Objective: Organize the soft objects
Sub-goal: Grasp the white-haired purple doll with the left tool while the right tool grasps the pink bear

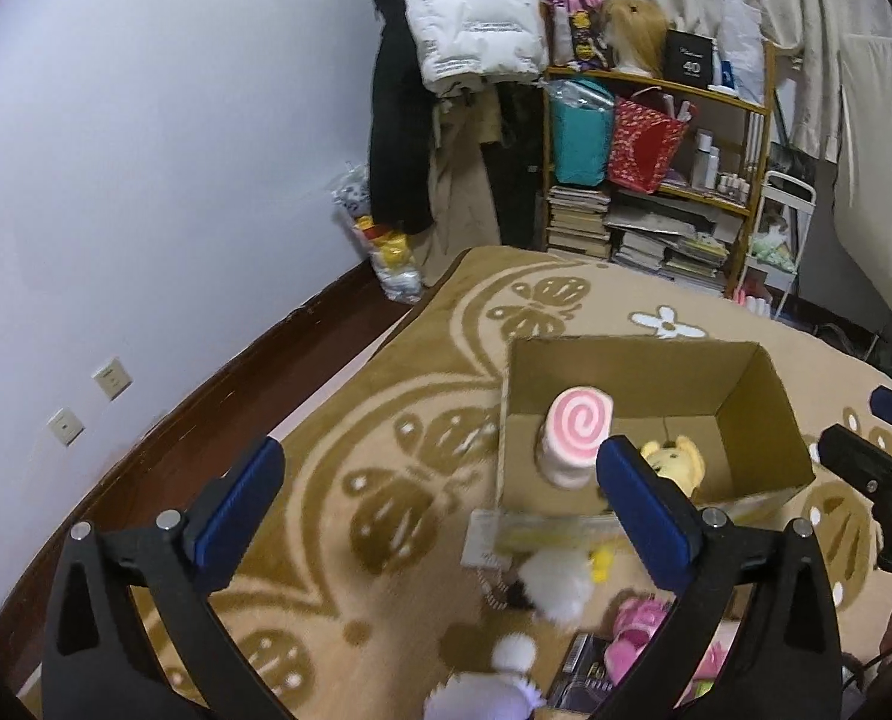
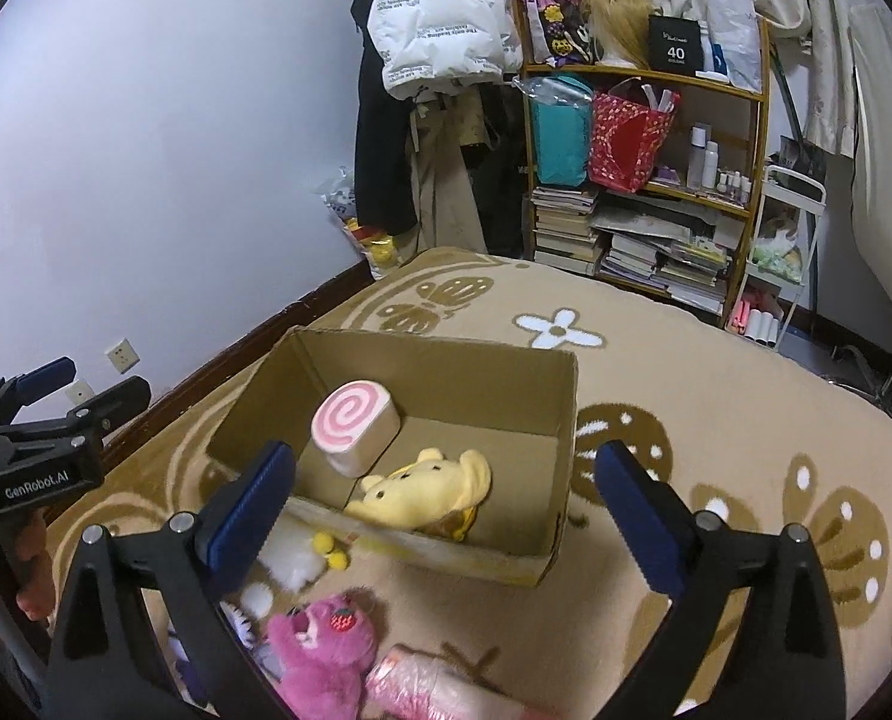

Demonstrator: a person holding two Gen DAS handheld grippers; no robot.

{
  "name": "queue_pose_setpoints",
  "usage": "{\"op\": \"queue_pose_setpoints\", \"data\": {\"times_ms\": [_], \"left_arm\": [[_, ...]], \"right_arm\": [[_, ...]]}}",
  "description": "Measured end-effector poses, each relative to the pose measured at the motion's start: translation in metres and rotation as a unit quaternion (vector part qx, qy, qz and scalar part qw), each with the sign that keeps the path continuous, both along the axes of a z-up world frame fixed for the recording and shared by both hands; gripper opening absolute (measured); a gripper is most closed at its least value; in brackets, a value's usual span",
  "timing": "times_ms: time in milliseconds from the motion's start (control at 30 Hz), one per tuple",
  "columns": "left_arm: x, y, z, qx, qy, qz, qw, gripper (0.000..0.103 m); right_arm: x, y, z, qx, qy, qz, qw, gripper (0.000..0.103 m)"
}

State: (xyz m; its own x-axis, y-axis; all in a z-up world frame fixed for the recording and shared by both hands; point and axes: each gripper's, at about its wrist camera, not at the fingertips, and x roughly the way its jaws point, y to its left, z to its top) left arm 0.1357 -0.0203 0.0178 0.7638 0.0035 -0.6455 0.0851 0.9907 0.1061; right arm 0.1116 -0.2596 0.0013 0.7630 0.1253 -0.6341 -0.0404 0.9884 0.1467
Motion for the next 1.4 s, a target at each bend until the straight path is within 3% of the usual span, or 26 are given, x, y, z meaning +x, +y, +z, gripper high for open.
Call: {"op": "queue_pose_setpoints", "data": {"times_ms": [267,500,667,733,933,1100,1400], "left_arm": [[-0.032,0.013,-0.013,-0.007,0.050,0.007,0.9987,0.103],[-0.053,0.025,-0.043,-0.013,0.091,0.029,0.9954,0.103],[-0.050,0.031,-0.070,-0.036,0.139,0.049,0.9885,0.103],[-0.048,0.031,-0.078,-0.038,0.151,0.053,0.9864,0.103],[-0.043,0.027,-0.099,-0.029,0.189,0.049,0.9803,0.103],[-0.040,0.022,-0.113,-0.022,0.216,0.041,0.9753,0.103],[-0.031,0.019,-0.148,0.000,0.282,0.046,0.9583,0.103]], "right_arm": [[-0.030,0.018,0.003,0.003,-0.005,0.013,1.000,0.103],[-0.046,0.034,-0.013,0.009,0.011,0.024,1.000,0.103],[-0.045,0.042,-0.031,0.017,0.033,0.032,0.999,0.103],[-0.044,0.045,-0.039,0.021,0.043,0.035,0.998,0.098],[-0.038,0.047,-0.063,0.052,0.075,0.040,0.995,0.091],[-0.030,0.043,-0.079,0.081,0.099,0.029,0.991,0.090],[-0.016,0.049,-0.104,0.096,0.130,0.037,0.986,0.090]]}}
